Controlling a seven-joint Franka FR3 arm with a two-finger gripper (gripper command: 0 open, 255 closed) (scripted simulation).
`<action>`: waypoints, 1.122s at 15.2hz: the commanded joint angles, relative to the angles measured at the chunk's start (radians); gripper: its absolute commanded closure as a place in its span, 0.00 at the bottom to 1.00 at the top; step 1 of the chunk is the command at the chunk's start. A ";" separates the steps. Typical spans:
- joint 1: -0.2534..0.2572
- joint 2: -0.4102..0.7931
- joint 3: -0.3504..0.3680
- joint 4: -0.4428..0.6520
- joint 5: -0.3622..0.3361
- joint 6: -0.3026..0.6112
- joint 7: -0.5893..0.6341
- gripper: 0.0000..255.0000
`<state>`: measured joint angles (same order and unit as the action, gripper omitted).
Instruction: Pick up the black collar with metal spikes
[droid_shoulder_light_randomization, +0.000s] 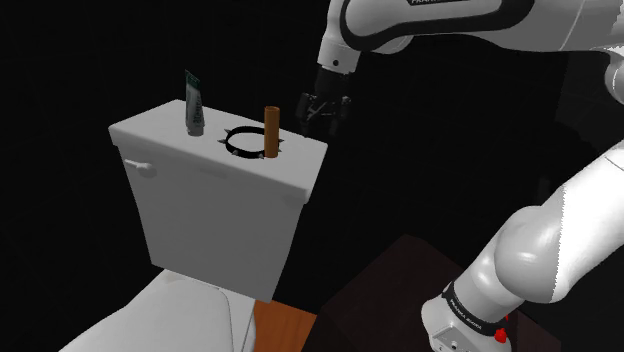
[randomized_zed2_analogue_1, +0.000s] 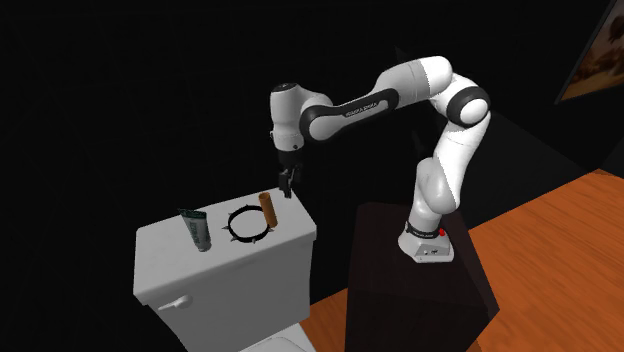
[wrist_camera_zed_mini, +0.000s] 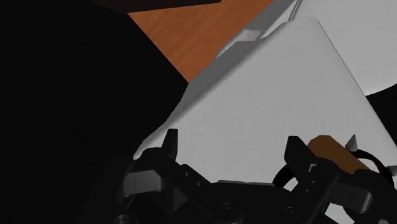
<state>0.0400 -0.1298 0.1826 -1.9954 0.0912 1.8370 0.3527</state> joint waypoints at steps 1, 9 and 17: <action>0.006 0.083 0.015 0.081 -0.026 0.011 0.034 0.00; 0.043 0.321 0.039 0.329 -0.117 0.021 0.131 0.00; 0.043 0.334 0.037 0.257 -0.120 0.105 0.132 0.00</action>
<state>0.0835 0.2035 0.2201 -1.7351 -0.0288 1.9377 0.4852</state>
